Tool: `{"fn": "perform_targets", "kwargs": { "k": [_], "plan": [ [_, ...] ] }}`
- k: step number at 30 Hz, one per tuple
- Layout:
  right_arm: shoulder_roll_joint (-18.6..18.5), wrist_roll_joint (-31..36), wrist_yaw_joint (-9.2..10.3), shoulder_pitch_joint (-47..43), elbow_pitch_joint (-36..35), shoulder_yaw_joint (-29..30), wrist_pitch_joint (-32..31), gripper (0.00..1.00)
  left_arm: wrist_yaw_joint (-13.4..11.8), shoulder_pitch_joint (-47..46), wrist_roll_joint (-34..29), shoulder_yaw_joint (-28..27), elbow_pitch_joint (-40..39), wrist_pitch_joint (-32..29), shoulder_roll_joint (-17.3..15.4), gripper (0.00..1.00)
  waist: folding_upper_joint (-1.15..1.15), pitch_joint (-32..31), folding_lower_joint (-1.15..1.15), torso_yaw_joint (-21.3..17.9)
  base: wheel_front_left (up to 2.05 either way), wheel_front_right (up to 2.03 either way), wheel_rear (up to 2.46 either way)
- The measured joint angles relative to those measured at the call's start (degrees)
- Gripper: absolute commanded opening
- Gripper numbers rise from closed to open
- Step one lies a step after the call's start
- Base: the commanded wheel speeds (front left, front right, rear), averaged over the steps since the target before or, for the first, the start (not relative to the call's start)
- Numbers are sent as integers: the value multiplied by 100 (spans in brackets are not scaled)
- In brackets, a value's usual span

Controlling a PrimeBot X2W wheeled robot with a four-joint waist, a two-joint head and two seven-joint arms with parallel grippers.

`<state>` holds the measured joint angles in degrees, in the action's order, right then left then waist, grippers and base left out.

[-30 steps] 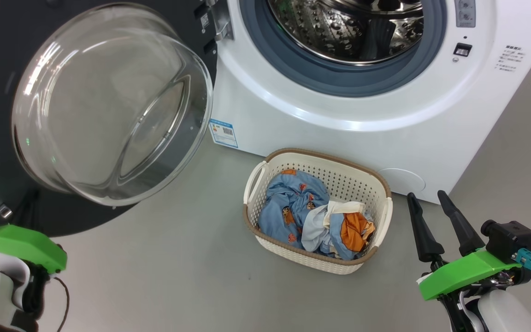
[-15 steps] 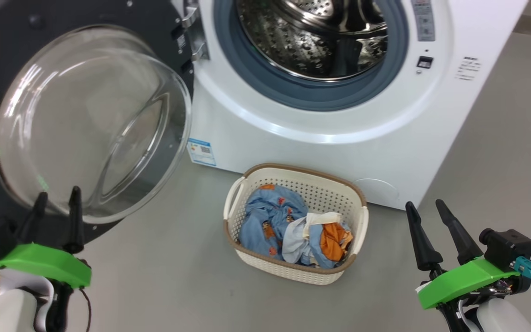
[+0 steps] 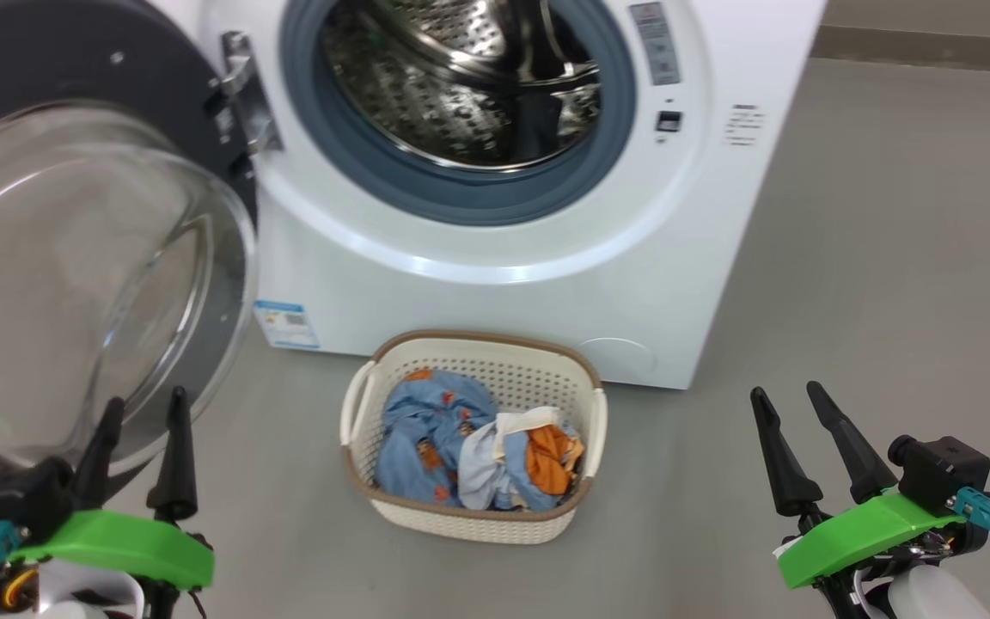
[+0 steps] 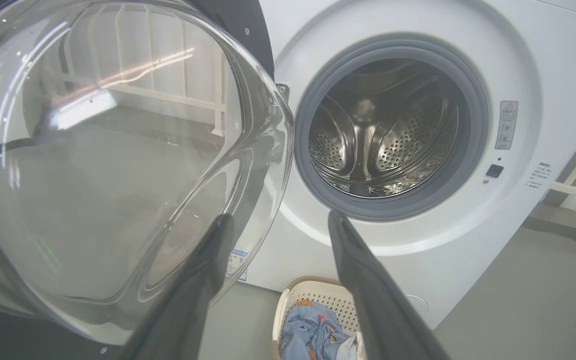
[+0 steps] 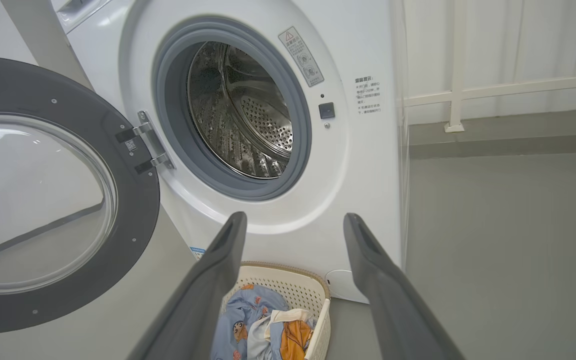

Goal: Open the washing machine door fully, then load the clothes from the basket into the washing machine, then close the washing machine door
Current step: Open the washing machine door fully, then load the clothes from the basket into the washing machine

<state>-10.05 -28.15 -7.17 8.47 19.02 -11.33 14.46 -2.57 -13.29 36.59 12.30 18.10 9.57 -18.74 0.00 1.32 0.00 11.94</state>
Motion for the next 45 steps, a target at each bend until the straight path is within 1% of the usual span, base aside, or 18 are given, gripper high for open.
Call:
{"fn": "perform_targets", "kwargs": {
  "k": [4, 9, 16, 21, 30, 34, 41, 45],
  "plan": [
    [-65, 0, 0, -2, -21, -47, 0, 100, -92, 219, 1, 24, -282, 2, 37, 100, 0, -44, 0, -268, 0, 0, 0],
    [-134, 8, 0, -2, -57, -108, 0, 100, -102, 386, 8, 41, -475, 87, 53, 100, 0, -81, 0, -599, 0, 0, 0],
    [-253, 10, 0, 1, -104, -135, 0, 100, -154, 531, 3, 53, -503, 212, 97, 100, 0, -94, 0, -996, 0, 0, 0],
    [-298, 10, 0, 2, -124, -137, 0, 100, -204, 545, -67, 76, -502, 263, 129, 100, 0, -86, 0, -1194, 0, 0, 0],
    [-374, 47, 0, 18, -187, -115, 0, 100, -204, 622, -158, 116, -482, 365, 134, 100, 0, -78, 0, -1356, 0, 0, 0],
    [-407, 47, 0, 18, -204, -91, 0, 100, -192, 643, -158, 114, -454, 405, 151, 100, 0, -74, 0, -1364, 0, 0, 0],
    [-426, 48, 0, 18, -209, -7, 0, 100, -92, 647, -158, 114, -319, 414, 172, 100, 0, -114, 0, -1364, 0, 0, 0],
    [-426, 49, 0, 18, -226, 15, 0, 100, -92, 647, -209, 115, -291, 456, 172, 100, 0, -132, 0, -1350, 0, 0, 0]
  ]
}}
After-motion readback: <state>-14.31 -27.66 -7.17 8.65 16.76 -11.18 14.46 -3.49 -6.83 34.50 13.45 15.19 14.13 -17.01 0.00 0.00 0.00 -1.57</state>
